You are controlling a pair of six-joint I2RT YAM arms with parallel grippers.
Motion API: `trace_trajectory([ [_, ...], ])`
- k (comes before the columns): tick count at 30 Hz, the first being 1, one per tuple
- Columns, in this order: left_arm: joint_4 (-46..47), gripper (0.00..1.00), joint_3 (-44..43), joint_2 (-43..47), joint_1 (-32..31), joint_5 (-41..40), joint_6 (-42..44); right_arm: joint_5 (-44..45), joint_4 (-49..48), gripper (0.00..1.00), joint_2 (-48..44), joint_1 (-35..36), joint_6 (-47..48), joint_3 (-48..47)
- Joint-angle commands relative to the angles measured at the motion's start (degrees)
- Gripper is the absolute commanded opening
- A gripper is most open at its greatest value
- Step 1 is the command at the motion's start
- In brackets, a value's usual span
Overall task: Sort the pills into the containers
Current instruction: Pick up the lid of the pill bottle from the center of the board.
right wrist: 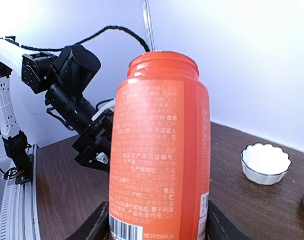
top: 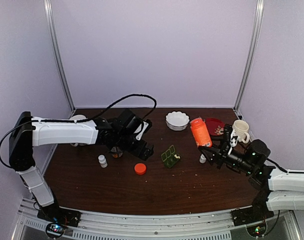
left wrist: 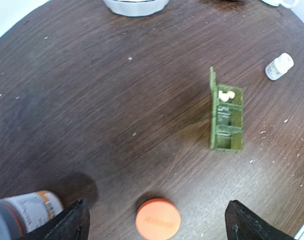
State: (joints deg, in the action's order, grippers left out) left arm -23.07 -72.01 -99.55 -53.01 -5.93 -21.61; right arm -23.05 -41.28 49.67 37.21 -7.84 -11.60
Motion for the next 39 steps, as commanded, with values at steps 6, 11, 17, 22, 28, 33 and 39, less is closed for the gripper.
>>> trace_trajectory([
  [6, 2.00, 0.98, 3.92, 13.22, -0.77, -8.84, -0.47, 0.94, -19.42, 0.00, 0.41, 0.41, 3.08, -1.76],
  [11, 4.05, 0.97, 4.54, 17.07, 0.48, -11.46, 0.82, 1.92, -20.15, 0.00, 2.47, 0.40, 4.32, -5.20],
  [17, 3.28, 0.98, 2.77, 16.36, 6.05, -9.76, 4.04, 3.01, -26.55, 0.00, 12.36, 0.41, 6.64, -9.39],
  [22, -1.22, 0.97, 0.12, 18.50, 8.37, -5.49, 4.16, -2.11, -40.39, 0.00, 16.99, 0.45, 3.85, -6.48],
  [28, -10.46, 0.98, -4.15, 17.64, 8.37, -0.57, 0.28, 5.28, -21.80, 0.00, 12.37, 1.33, 1.94, -9.39],
  [33, -1.41, 0.95, 4.45, 20.94, 8.38, -0.58, -2.45, 7.63, -31.75, 0.00, 16.19, 1.73, 5.45, -4.60],
  [39, 6.74, 0.93, 13.62, 26.94, 8.20, 6.83, -7.37, 21.72, -25.89, 0.00, 10.50, 3.04, -5.24, -5.96],
])
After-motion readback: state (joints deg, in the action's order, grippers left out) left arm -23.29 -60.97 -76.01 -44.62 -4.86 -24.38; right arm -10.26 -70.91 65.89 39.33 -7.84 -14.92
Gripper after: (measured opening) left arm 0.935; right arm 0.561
